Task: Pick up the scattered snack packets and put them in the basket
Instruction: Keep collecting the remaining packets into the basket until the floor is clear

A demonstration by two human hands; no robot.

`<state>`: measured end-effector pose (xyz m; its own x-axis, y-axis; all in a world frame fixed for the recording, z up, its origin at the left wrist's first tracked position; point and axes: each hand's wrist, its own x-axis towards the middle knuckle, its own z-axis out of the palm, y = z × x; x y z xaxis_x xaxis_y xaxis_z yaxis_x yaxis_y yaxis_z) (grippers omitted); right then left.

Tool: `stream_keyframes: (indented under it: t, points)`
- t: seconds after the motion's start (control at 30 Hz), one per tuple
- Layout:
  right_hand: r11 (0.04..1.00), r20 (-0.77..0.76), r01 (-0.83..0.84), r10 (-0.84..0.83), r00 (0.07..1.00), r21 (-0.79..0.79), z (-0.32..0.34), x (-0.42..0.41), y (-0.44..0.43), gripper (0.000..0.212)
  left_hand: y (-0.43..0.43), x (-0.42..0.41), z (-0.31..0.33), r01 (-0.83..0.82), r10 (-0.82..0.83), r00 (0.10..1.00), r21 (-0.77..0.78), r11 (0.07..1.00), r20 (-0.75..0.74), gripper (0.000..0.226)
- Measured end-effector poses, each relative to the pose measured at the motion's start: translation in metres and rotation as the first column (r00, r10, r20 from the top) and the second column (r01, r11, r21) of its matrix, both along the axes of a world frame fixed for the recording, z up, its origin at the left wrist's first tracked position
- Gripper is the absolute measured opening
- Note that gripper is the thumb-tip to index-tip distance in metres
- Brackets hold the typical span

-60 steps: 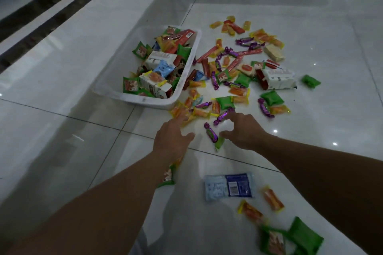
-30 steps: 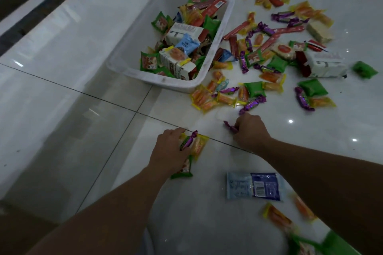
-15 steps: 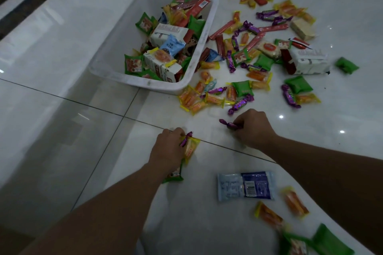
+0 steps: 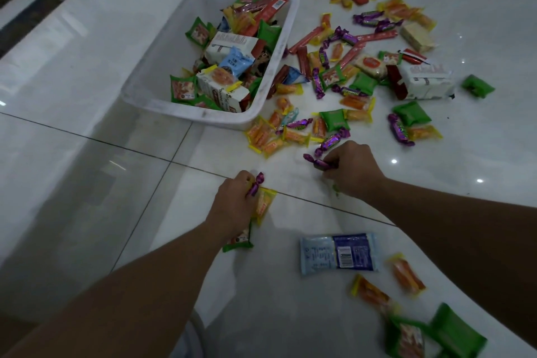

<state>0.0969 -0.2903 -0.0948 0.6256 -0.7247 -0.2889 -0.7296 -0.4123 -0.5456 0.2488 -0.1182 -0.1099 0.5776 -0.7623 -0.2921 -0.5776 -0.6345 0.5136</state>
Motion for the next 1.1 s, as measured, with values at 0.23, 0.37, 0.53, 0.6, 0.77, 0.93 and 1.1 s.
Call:
stream_keyframes:
  t: [0.23, 0.37, 0.53, 0.6, 0.77, 0.93, 1.1]
  points:
    - [1.0, 0.005, 0.02, -0.02, 1.0, 0.003, 0.01, -0.005, -0.004, 0.019, -0.016, -0.003, 0.012, -0.094, 0.087, 0.992, -0.075, 0.993, -0.09, 0.021]
    - [0.994, 0.075, 0.109, -0.109, 0.991, 0.014, 0.021, -0.012, -0.008, 0.018, -0.027, -0.008, 0.022, -0.049, 0.041, 0.997, -0.116, 0.992, -0.07, 0.024]
    - [0.98, 0.17, 0.199, -0.201, 0.965, 0.03, 0.038, -0.022, -0.014, 0.017, -0.04, -0.02, 0.039, 0.007, -0.022, 0.996, -0.18, 0.984, -0.083, 0.024]
    - [0.975, 0.215, 0.221, -0.22, 0.952, 0.02, 0.045, -0.027, -0.017, 0.018, -0.047, -0.024, 0.048, 0.027, -0.046, 0.996, -0.221, 0.975, -0.081, 0.023]
    - [0.944, 0.32, 0.32, -0.33, 0.888, 0.086, 0.062, -0.035, -0.024, 0.02, -0.07, -0.028, 0.076, 0.052, -0.083, 0.993, -0.317, 0.947, -0.085, 0.028]
    - [0.912, 0.397, 0.381, -0.409, 0.822, 0.15, 0.08, -0.023, -0.031, 0.025, -0.088, -0.014, 0.098, 0.014, -0.051, 0.995, -0.375, 0.927, -0.089, 0.026]
    - [0.911, 0.5, 0.356, -0.411, 0.762, 0.207, 0.1, 0.021, -0.029, 0.022, -0.092, 0.018, 0.121, 0.004, -0.029, 0.998, -0.411, 0.912, -0.053, 0.025]
